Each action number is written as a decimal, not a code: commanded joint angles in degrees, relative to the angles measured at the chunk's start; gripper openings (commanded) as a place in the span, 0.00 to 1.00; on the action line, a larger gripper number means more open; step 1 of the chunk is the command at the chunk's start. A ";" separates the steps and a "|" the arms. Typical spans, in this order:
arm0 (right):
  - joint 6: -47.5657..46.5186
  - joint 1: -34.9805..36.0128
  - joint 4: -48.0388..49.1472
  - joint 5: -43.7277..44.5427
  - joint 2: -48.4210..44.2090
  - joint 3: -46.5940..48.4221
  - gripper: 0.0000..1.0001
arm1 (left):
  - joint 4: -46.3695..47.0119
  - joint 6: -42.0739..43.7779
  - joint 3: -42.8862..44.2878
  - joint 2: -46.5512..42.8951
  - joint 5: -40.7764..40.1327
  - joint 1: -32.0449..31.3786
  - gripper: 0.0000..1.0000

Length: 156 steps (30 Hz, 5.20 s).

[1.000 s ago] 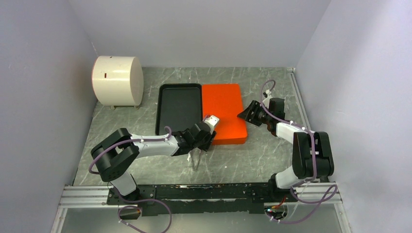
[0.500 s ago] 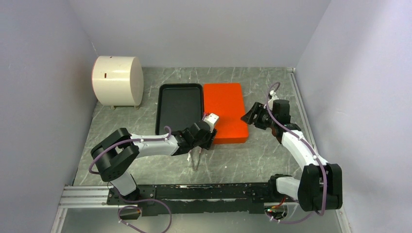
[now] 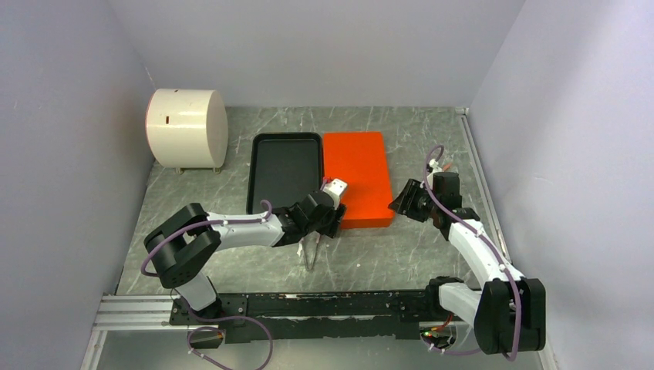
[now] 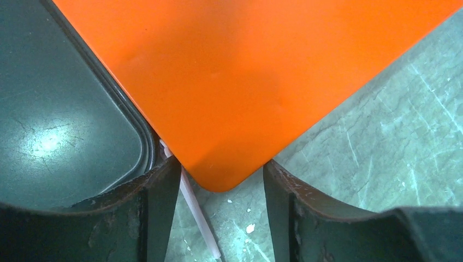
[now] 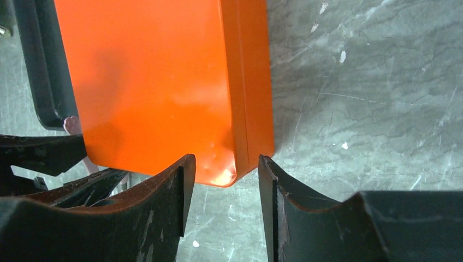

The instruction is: Pack the cookies

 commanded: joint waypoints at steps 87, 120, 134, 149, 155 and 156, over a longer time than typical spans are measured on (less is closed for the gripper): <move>-3.14 1.37 6.02 10.57 33.64 34.33 0.56 | -8.75 -11.40 27.52 10.56 5.75 20.76 0.70; -3.25 10.48 -2.21 15.80 6.18 2.38 0.42 | -11.20 -16.64 1.44 -4.41 -1.31 4.79 0.59; -0.79 15.82 -4.47 22.65 1.72 3.46 0.45 | -13.50 -16.69 -2.26 -11.02 -4.95 4.47 0.68; -2.74 15.78 -12.56 36.61 -26.25 12.22 0.80 | -26.24 -9.81 -0.65 -42.05 -19.44 5.91 0.86; -5.53 15.79 -14.91 40.73 -32.96 14.54 1.00 | -31.59 -4.98 0.30 -54.77 -27.93 5.90 0.96; -6.00 15.77 -15.38 41.04 -33.96 14.61 1.00 | -32.62 -4.16 0.45 -56.88 -29.27 5.89 0.96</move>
